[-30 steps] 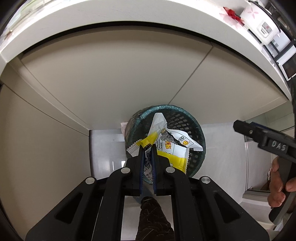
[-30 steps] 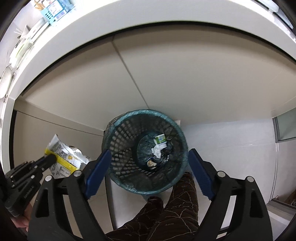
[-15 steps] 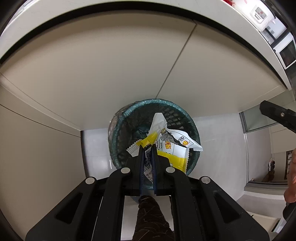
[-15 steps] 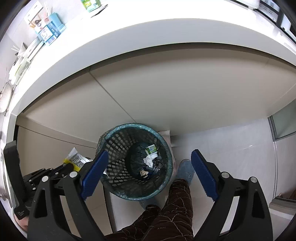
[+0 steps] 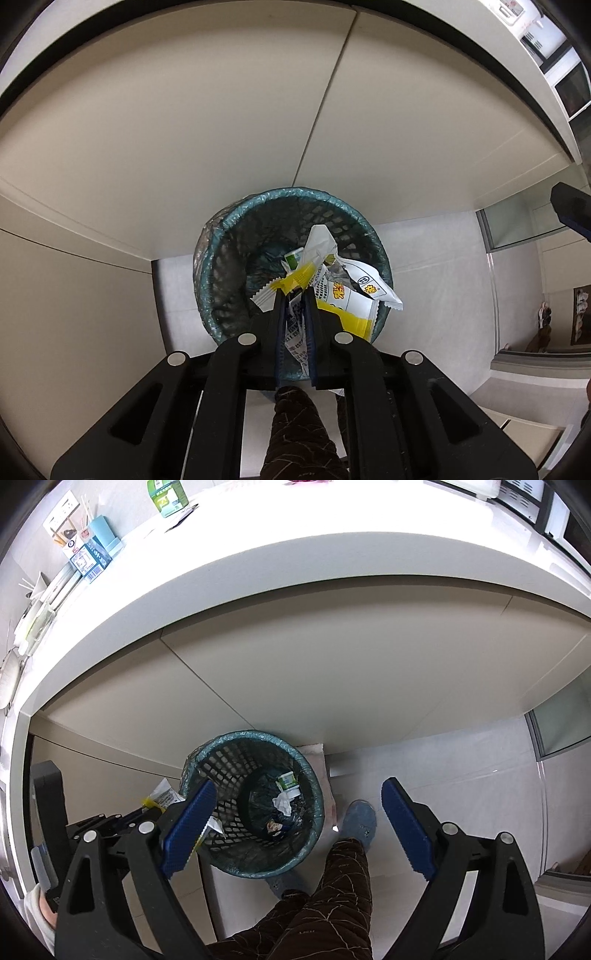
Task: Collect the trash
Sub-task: 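Lower the yellow wrapper into the wastebasket and open the left tool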
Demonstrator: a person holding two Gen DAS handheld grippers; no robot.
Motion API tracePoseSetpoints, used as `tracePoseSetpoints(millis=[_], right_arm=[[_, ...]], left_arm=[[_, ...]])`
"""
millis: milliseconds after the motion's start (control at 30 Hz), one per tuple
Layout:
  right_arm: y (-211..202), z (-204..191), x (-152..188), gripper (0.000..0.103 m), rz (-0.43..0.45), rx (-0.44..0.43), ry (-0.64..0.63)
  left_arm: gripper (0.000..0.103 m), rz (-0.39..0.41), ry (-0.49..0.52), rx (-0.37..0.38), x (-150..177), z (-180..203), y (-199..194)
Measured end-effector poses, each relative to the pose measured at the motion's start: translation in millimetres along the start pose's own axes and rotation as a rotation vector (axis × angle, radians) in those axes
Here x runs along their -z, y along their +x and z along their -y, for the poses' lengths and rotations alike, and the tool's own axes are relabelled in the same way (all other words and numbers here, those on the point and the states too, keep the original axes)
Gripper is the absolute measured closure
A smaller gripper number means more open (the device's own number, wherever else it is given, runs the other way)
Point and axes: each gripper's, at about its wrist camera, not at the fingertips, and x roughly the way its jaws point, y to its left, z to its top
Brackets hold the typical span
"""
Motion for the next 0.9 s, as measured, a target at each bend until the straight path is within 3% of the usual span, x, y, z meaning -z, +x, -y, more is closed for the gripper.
tracePoseSetpoints(millis=[300,567,733,900], right_arm=[[-12,1,-3,0.016,0.017,0.011,-0.021],[-10,-2,-7,0.015,0.012,0.008,-0.019],[-10,-7,-10,0.015,0.013,-0.003,-0.031],[-11,-12,-10,0.015,0.022,-0.005,-0.053]], left_arm=[[0.085,-0.006,0.001,0.013,1,5,8],[0.049,0.042,-0.008,-0.01,-2,5,-4],[0.035,0.045,-0.011,-0.027,-4,3,-7],[0.031,0.093,-0.031,-0.035,-7,0,-22]])
